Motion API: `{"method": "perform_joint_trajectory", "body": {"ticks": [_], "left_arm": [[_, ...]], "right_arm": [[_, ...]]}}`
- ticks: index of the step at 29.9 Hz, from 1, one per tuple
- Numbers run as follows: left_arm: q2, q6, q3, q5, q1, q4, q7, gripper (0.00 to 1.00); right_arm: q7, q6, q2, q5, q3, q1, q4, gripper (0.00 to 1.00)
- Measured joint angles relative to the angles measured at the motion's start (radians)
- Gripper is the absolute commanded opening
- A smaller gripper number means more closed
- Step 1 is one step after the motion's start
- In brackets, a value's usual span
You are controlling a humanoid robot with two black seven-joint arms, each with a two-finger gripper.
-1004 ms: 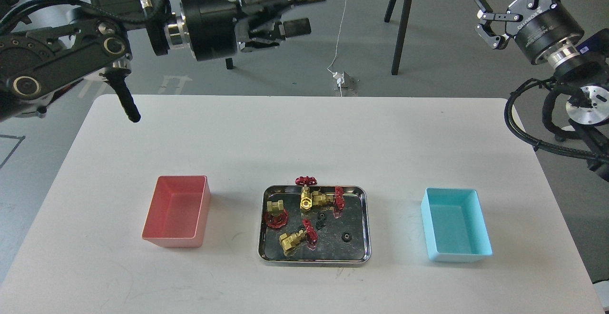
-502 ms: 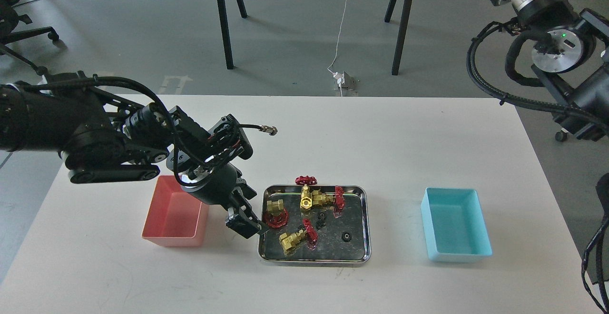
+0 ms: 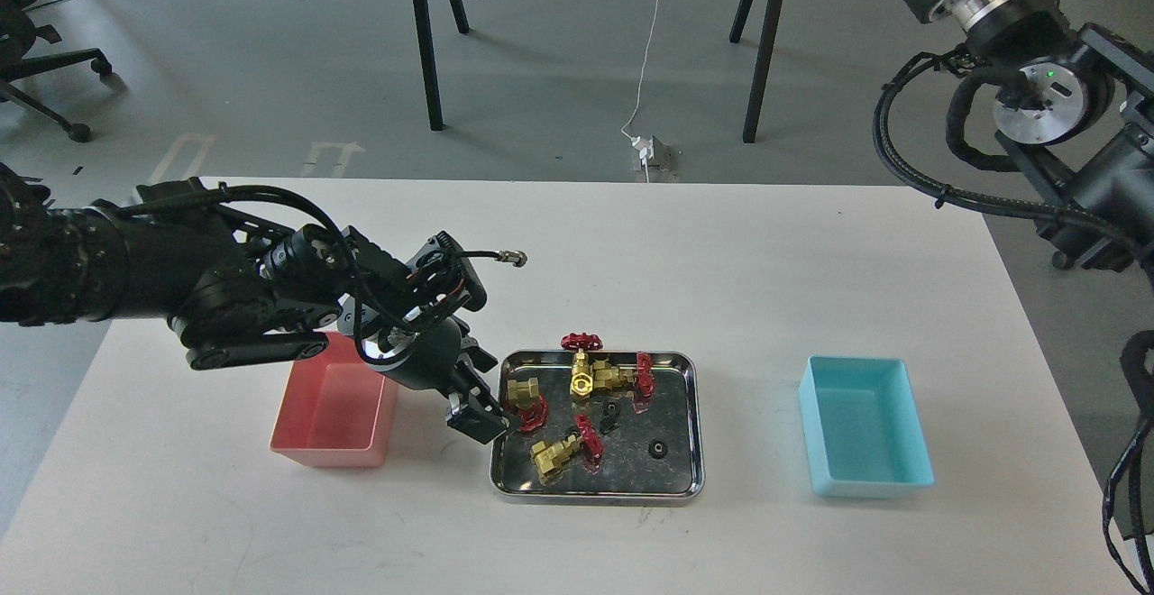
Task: Place valve in pink box and gear in blue box
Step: 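Grasp the brass valve with red handle using the left gripper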
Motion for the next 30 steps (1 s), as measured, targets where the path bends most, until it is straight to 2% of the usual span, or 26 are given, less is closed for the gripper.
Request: {"method": "perform_joint_trajectory", "body": {"ticks": [6, 10, 12, 14, 18, 20, 23, 30], "left_arm": [[-0.040, 0.001, -0.067, -0.002, 0.073, 0.092, 0.000, 0.89], [-0.051, 0.001, -0.081, 0.001, 0.096, 0.119, 0.000, 0.83], [-0.052, 0.001, -0.082, 0.001, 0.099, 0.122, 0.000, 0.73], [-0.052, 0.000, -0.082, 0.002, 0.102, 0.122, 0.000, 0.68], [-0.052, 0.000, -0.082, 0.004, 0.102, 0.122, 0.000, 0.50], [-0.048, 0.001, -0.083, 0.007, 0.099, 0.122, 0.000, 0.27], [-0.042, 0.004, -0.083, 0.011, 0.097, 0.122, 0.000, 0.10], [-0.033, 0.015, -0.102, 0.010, 0.077, 0.114, 0.000, 0.09]], "right_arm": [[0.001, 0.000, -0.008, 0.000, 0.000, -0.017, 0.005, 1.00], [0.002, 0.000, -0.010, 0.000, 0.005, -0.030, 0.009, 1.00], [0.002, 0.000, -0.011, 0.001, 0.006, -0.036, 0.009, 1.00], [0.002, 0.000, -0.011, 0.001, 0.007, -0.040, 0.009, 1.00], [0.002, 0.000, -0.011, 0.001, 0.009, -0.047, 0.010, 1.00], [0.002, 0.000, -0.011, 0.001, 0.010, -0.053, 0.010, 1.00], [0.002, 0.000, -0.011, 0.001, 0.012, -0.058, 0.010, 1.00], [0.002, 0.000, -0.011, 0.001, 0.012, -0.069, 0.010, 1.00]]}}
